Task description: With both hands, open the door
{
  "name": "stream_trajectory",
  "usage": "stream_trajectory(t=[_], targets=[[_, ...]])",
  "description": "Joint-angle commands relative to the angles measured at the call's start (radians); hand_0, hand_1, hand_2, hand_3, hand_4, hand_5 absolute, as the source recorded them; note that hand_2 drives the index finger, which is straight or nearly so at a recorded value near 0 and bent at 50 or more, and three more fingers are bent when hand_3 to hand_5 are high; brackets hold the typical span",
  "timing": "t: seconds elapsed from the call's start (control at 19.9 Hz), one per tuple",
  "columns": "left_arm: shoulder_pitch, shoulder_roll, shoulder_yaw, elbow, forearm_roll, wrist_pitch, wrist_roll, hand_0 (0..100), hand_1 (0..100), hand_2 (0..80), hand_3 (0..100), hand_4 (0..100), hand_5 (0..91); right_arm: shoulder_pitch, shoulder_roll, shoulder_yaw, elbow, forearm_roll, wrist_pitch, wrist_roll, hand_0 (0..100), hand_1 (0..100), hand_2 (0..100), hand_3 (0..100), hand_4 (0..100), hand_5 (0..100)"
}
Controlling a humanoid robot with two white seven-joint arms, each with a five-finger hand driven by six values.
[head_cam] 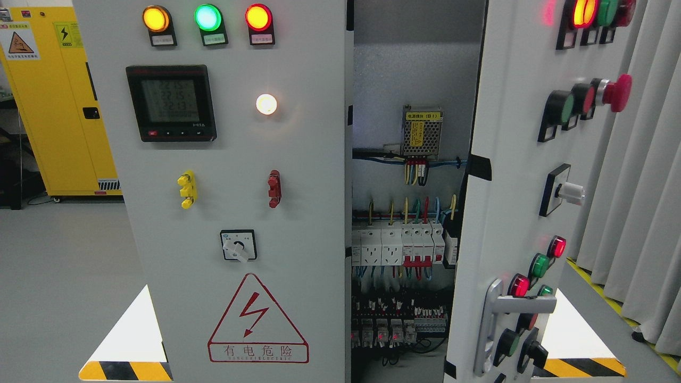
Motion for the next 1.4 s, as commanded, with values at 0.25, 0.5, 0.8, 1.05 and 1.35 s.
stream_trajectory(t=[0.25, 0.5, 0.8, 1.05, 1.35], targets=[[0.057, 0.228, 0.017, -0.878, 0.023, 0.153, -0.039, 12, 56, 0.0, 0, 0, 0.0, -0.009, 0.010, -0.004, -0.032, 0.000, 0.000, 0.000, 0, 50, 4, 0, 0, 0], [-0.024, 0.309, 0.016, -1.040, 0.220, 0.360, -0.082, 12, 56, 0.0, 0, 0, 0.0, -0.004, 0.012, -0.002, -0.034, 0.000, 0.000, 0.000, 0, 50, 4, 0, 0, 0], [-0.221, 0.378, 0.014, -1.057, 0.409, 0.461, -0.087, 12, 56, 0.0, 0, 0, 0.0, -0.004, 0.012, -0.002, -0.034, 0.000, 0.000, 0.000, 0, 50, 4, 0, 0, 0], [-0.337, 0.484, -0.064, -1.089, 0.572, 0.479, -0.132, 12, 56, 0.0, 0, 0, 0.0, -0.004, 0.010, -0.002, -0.035, 0.000, 0.000, 0.000, 0, 50, 4, 0, 0, 0], [-0.465, 0.490, -0.122, -1.100, 0.593, 0.509, -0.145, 12, 56, 0.0, 0, 0, 0.0, -0.003, 0.012, -0.001, -0.037, 0.000, 0.000, 0.000, 0, 50, 4, 0, 0, 0]])
